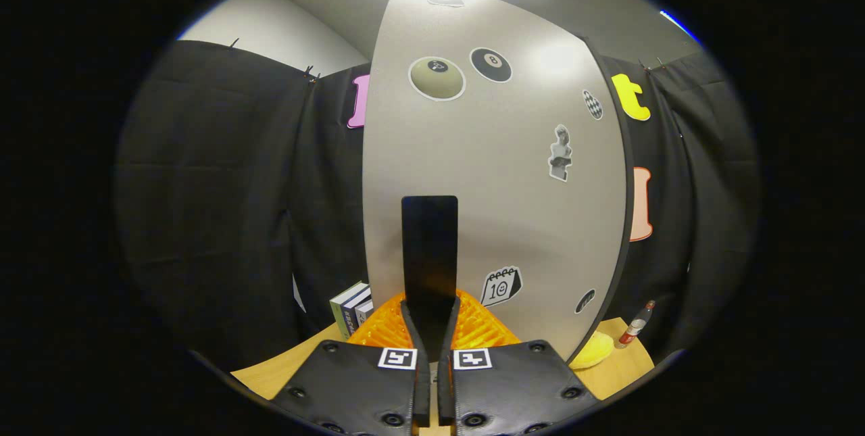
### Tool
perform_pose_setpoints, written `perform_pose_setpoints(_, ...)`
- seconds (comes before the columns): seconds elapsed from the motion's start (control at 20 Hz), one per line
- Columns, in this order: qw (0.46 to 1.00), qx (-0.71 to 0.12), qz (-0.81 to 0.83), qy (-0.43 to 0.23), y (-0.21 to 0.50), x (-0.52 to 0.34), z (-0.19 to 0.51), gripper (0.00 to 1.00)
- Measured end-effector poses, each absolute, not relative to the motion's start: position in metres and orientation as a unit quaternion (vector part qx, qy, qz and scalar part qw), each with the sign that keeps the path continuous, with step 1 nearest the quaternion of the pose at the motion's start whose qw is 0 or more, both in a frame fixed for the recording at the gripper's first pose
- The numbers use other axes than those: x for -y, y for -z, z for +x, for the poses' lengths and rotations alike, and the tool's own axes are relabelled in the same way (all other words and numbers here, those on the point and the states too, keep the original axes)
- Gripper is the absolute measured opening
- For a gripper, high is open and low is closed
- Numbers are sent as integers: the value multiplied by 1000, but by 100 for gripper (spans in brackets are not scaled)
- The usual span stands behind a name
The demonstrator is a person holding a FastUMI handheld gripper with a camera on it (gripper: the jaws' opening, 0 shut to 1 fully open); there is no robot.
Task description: Open the shoe cabinet door, grab the shoes and put them into the shoe cabinet, then close the shoe cabinet door.
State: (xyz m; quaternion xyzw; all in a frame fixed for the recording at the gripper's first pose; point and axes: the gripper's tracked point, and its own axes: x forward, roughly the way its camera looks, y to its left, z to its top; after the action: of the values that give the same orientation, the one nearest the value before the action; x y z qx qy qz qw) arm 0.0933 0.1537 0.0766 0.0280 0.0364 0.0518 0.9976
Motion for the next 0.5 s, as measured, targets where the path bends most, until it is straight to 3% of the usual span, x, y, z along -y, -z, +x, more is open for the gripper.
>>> perform_pose_setpoints(0.5,998,-35,36,-25,-76,-120,63,5)
